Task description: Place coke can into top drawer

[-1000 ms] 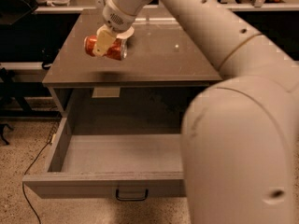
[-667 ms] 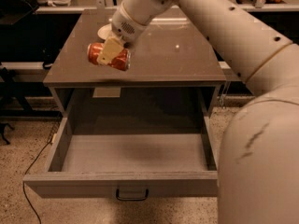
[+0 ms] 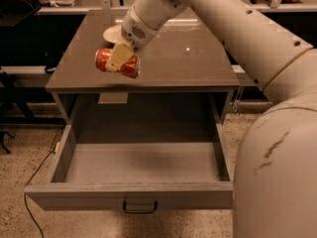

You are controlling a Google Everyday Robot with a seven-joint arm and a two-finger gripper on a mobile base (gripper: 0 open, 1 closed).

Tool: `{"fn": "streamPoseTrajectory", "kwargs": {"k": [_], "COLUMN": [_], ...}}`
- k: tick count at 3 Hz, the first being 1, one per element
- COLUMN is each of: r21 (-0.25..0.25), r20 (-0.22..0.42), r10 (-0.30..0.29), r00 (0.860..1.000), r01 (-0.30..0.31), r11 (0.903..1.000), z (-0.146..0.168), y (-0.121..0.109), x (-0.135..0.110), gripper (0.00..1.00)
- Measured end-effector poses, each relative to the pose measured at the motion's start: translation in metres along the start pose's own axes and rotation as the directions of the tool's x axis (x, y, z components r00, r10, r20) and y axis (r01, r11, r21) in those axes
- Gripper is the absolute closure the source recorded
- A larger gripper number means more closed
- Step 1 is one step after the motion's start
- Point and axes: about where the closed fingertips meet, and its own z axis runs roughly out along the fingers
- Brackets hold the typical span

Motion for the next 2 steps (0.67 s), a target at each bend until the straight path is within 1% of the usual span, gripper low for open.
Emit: {"fn": "streamPoseTrajectory", "kwargs": {"k": [1,2], "r21": [0.010,0.115], "r20": [-0.029,-0.058], "r10": [0.039,0.171], "r00": [0.999,0.984], "r01": [-0.039,-0.163], "r11": [0.9992,0.9799], "z": [-0.003,-0.036], "y": [0.012,0.034], "x": [0.018,0.065], "gripper": [1.00,1.00]}}
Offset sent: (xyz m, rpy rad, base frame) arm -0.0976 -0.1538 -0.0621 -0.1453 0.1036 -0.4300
